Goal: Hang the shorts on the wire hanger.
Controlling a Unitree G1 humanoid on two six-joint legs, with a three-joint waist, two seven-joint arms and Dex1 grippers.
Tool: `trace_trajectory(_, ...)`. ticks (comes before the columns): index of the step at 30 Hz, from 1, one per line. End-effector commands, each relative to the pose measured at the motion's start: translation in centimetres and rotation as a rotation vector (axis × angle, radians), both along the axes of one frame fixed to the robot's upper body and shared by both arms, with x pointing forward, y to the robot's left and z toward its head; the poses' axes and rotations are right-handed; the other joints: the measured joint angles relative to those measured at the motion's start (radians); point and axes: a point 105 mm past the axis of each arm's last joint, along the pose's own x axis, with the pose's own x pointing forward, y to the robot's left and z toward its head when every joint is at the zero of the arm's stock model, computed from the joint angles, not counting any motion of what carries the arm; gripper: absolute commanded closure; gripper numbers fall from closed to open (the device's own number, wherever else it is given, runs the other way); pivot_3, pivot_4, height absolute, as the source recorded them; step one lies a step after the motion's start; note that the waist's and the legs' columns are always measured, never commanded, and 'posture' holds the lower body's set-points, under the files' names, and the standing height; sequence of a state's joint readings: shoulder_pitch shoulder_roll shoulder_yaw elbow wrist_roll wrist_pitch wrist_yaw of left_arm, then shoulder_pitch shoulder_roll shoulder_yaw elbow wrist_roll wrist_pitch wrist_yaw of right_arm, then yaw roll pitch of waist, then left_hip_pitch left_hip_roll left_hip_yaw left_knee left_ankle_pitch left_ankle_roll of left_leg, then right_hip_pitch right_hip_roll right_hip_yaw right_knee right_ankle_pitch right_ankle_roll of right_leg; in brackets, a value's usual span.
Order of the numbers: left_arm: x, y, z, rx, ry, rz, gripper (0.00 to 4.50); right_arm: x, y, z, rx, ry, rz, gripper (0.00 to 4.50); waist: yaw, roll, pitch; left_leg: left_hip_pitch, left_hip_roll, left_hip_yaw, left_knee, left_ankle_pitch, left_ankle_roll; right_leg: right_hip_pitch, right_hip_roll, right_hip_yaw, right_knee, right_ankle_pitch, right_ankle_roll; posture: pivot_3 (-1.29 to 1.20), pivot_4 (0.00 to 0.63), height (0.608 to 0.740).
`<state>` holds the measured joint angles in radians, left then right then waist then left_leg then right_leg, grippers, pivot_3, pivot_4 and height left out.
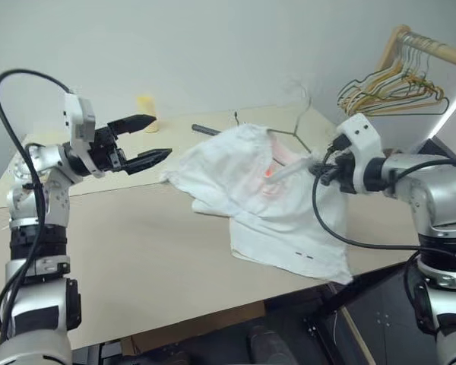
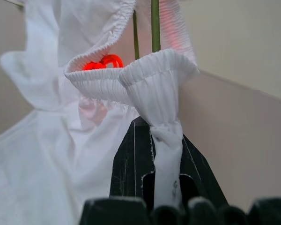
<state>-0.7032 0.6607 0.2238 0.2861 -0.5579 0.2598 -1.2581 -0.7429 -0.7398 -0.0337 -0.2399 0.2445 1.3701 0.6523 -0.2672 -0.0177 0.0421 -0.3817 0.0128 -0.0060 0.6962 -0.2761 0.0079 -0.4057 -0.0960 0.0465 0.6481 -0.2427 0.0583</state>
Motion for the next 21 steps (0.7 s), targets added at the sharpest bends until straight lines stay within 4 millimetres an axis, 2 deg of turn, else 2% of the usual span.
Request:
trace_trajectory(1,-1.4,-0.6,2.6,-0.132,-0.061,-0.051,0.03,0.0,-3.5,1.7,0.034,-0.038,-0.266,4.5,-0.006,0.0,0.0,0.0,0.0,0.0,0.0,0.0,0.0,0.0,0.0,0.0,0.0,0.0,0.0,-0.33,0.0,0.74)
trace_trajectory(5,-2.1,-1.2,2.5,-0.187,-0.048,-0.084,0.03,-0.1,-7.0,0.9,0.108,-0.016,-0.525,4.5,-0.024,0.0,0.0,0.0,-0.001,0.0,0.0,0.0,0.0,0.001,0.0,0.001,0.0,0.0,0.0,-0.34,0.0,0.74)
trace_trajectory(10,-2.3,-1.4,2.3,-0.195,-0.041,-0.102,0.03,-0.4,-9.7,0.9,0.131,-0.039,-0.766,4.5,-0.049,0.0,0.0,0.001,-0.001,0.001,0.0,0.0,0.0,0.001,0.0,0.002,0.0,0.0,0.0,-0.34,0.0,0.74)
trace_trajectory(13,-2.6,-1.4,2.6,-0.211,-0.043,-0.119,0.03,-0.8,-10.6,1.6,0.123,-0.088,-0.894,4.5,-0.067,0.0,0.0,0.001,-0.004,0.001,0.0,0.0,0.0,0.001,0.0,0.003,0.0,0.0,0.001,-0.34,0.0,0.74)
trace_trajectory(16,-2.8,-1.5,2.9,-0.232,-0.048,-0.134,0.03,-1.1,-11.5,3.1,0.069,-0.164,-1.043,4.5,-0.085,0.001,-0.001,0.001,-0.004,0.001,0.0,0.0,0.0,0.001,0.0,0.003,0.001,0.0,0.001,-0.35,0.0,0.74)
trace_trajectory(21,-3.0,-2.0,3.0,-0.251,-0.047,-0.145,0.03,-0.8,-11.6,5.1,0.074,-0.305,-1.13,4.5,-0.109,0.001,-0.001,0.002,-0.004,0.002,0.0,0.0,0.0,0.002,0.0,0.004,0.001,0.001,0.002,-0.35,0.0,0.74)
